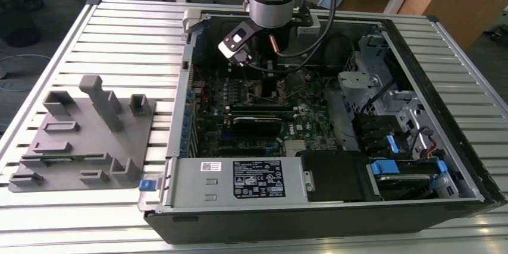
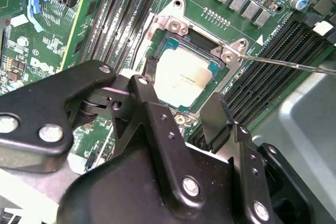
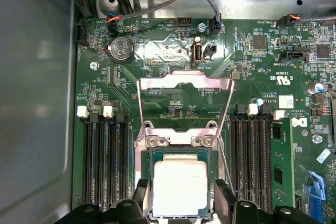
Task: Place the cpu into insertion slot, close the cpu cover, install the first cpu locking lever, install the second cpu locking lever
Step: 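Place the cpu into insertion slot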
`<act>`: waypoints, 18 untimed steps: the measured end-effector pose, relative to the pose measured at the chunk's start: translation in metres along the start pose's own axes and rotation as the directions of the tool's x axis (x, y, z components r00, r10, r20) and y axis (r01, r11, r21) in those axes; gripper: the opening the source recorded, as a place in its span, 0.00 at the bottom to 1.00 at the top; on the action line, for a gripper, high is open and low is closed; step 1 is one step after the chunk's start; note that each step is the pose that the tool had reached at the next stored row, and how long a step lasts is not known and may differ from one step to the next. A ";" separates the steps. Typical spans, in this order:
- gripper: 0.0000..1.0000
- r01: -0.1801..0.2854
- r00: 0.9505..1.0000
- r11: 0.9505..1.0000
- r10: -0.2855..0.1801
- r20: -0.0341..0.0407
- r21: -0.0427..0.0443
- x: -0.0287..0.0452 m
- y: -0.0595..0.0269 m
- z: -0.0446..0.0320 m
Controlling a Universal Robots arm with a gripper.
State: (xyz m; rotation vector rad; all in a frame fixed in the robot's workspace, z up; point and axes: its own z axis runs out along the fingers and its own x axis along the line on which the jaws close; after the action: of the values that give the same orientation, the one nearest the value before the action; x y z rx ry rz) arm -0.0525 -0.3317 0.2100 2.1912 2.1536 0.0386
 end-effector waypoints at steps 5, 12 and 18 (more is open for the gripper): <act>0.46 0.000 1.000 1.000 0.000 0.000 0.000 0.0000 0.0000 0.0000; 0.17 0.000 1.000 1.000 0.000 0.000 0.000 0.0000 0.0000 0.0000; 0.11 0.000 1.000 1.000 0.000 0.001 0.000 0.0000 0.0000 0.0000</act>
State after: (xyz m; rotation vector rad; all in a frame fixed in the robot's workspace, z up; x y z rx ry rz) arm -0.0525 -0.3317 0.2101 2.1909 2.1534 0.0381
